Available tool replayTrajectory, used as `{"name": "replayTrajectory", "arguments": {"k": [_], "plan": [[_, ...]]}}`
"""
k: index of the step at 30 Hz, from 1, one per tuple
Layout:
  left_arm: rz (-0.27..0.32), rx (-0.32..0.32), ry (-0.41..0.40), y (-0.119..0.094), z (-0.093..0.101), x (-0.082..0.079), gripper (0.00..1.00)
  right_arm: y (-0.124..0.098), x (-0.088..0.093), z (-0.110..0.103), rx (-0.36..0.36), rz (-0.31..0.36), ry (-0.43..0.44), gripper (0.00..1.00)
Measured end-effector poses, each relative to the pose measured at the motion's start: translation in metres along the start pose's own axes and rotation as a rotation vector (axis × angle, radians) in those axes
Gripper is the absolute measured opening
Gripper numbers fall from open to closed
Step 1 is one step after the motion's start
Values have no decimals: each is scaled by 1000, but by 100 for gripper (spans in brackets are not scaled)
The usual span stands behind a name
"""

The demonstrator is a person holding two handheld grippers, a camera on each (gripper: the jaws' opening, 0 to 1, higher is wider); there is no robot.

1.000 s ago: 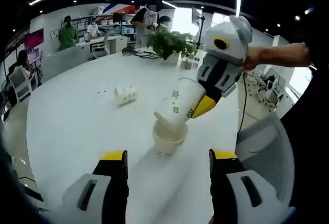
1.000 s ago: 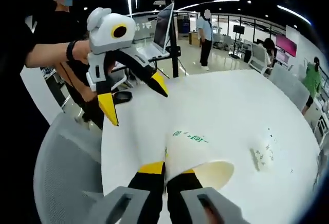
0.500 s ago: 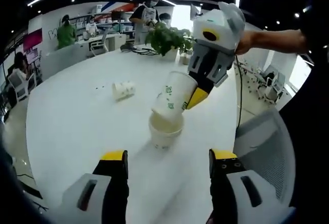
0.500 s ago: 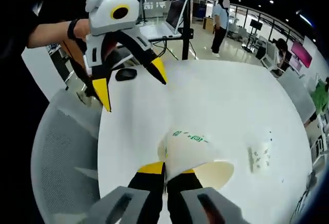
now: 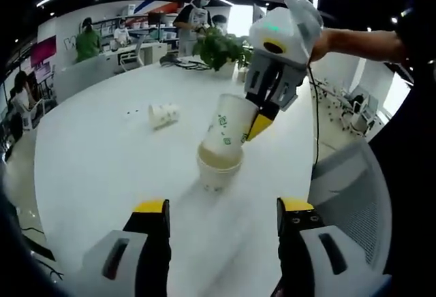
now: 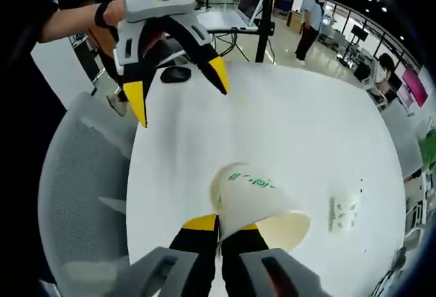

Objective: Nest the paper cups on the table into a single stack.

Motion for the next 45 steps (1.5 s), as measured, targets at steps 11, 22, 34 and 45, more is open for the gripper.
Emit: {"name": "replayTrajectory", "arguments": {"k": [11,22,34,45], "plan": [[-6,4,3,1,-1,2,61,0,-14,4,20,-139,-132,0],[-10,3,9,2,-1,2,61,0,-30,4,46,-257,-288,0],[-14,2,7,1,-3,5,61,5,-35,3,40,-278,-336,0],[-19,6,8,1,2,5,61,8,-36,4,34,-274,-339,4]]}}
Point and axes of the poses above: the point that each gripper's makers call its tool centre point, and the gripper's own axes: y roughly forward along the fingers, z roughly to its right, x roughly out of its underside, the point moved 10 cm from there along -y, roughly backward along the fingers, and after that the axes turned 15 degrees about -z, right-handed, at the moved point
